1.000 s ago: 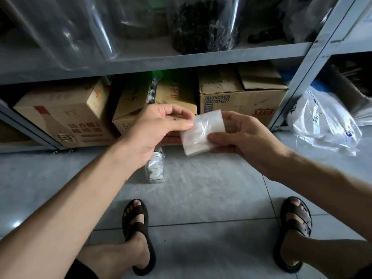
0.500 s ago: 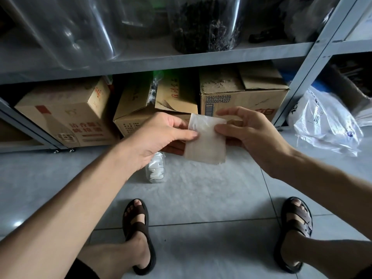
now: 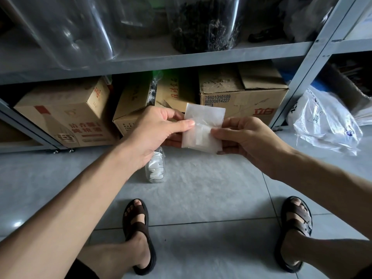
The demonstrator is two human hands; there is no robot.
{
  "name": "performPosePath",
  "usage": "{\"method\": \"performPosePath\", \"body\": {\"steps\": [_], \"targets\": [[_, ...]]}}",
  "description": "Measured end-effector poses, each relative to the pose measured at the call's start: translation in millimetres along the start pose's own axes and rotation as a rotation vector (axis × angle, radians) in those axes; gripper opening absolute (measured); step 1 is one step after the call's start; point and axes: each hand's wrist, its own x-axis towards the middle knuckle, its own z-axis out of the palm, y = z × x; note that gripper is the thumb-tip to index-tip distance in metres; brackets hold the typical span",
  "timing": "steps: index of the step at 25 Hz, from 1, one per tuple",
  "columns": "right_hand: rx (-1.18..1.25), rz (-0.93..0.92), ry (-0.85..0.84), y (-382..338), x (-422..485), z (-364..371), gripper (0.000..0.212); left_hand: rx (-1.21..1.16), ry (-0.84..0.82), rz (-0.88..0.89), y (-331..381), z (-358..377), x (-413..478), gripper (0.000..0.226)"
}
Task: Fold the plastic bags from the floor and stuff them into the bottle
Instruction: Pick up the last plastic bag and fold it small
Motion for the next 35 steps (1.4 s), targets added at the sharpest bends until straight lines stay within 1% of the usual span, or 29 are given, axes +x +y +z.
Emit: {"method": "performPosePath", "body": {"steps": [2, 6, 9, 11, 13, 15, 20, 25, 28, 31, 34, 35], "targets": [[0.000, 0.000, 0.016, 0, 1, 0, 0.001, -0.012, -0.007, -0.002, 1, 0, 0, 0.011], [0.023, -0.007, 0.026, 1, 3, -4, 0.004, -0.032, -0.066, -0.012, 3, 1, -2, 0.012], [0.059, -0.022, 0.022, 2, 4, -5, 0.013, -0.048, -0.082, -0.021, 3, 0, -1, 0.018], [0.096, -0.039, 0.013, 0, 3, -5, 0.005, -0.073, -0.078, -0.025, 2, -1, 0, 0.017], [0.093, -0.054, 0.005, -1, 2, -4, 0.019, -0.084, -0.089, -0.026, 3, -1, 0, 0.018], [0.078, -0.068, 0.009, -2, 3, -4, 0.027, -0.093, -0.094, -0.026, 4, -2, -1, 0.025], [-0.005, -0.130, 0.005, -2, 3, -4, 0.028, -0.059, -0.138, -0.030, 2, -3, 1, 0.038], [-0.063, -0.180, 0.022, 0, 3, -4, 0.028, -0.087, -0.197, -0.029, 2, -3, 0, 0.030], [-0.086, -0.197, 0.032, 0, 3, -3, 0.029, -0.022, -0.210, -0.024, 1, 0, 0, 0.009], [-0.071, -0.174, 0.030, 1, 3, -1, 0.032, 0.055, -0.184, 0.014, -4, -2, 3, 0.015], [-0.010, -0.110, 0.013, -1, 3, -3, 0.035, 0.124, -0.144, 0.048, -6, -4, 4, 0.019], [-0.033, -0.101, -0.002, -2, 3, -4, 0.034, 0.156, -0.142, 0.064, -6, -3, 4, 0.021]]}}
